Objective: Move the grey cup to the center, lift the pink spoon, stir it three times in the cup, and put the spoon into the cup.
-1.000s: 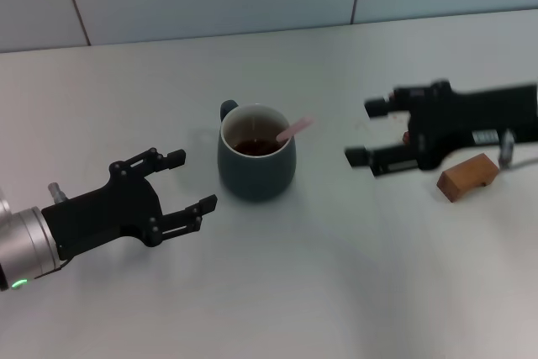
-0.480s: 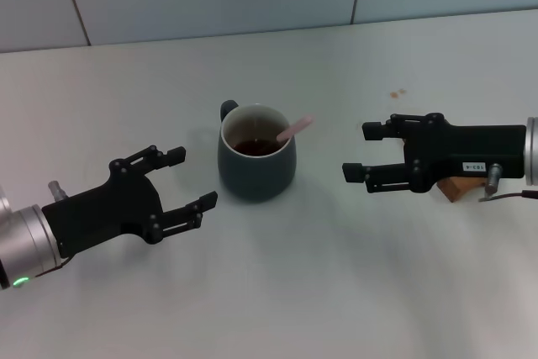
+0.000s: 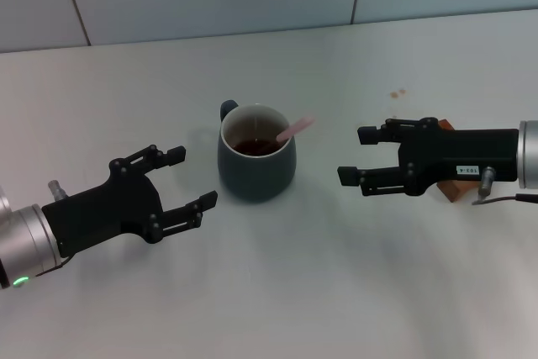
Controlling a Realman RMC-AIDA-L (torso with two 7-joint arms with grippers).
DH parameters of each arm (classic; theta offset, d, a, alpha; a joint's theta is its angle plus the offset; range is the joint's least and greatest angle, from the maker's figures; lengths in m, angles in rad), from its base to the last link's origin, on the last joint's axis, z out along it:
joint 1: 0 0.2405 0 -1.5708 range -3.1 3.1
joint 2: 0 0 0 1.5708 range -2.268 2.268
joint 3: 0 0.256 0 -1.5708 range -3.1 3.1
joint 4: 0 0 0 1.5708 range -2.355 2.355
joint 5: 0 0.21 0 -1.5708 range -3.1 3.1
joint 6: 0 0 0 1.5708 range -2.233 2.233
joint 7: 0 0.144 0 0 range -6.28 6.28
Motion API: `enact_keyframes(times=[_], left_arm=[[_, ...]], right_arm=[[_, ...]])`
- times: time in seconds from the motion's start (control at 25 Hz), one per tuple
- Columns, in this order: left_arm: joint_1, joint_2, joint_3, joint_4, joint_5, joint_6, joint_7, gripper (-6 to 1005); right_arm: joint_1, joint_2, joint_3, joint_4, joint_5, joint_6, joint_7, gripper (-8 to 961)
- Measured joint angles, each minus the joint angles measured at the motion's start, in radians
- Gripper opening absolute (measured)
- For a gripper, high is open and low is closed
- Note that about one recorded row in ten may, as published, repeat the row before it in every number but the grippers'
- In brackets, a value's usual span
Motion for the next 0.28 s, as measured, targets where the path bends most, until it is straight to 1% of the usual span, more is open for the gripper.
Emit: enact_keyframes(times=[0.28], left_arm=[[0.002,0.0,0.0,0.0,0.0,0.0,0.0,807]], right_arm=[[0.002,0.0,-0.002,0.002,-0.001,0.0,0.0,829]])
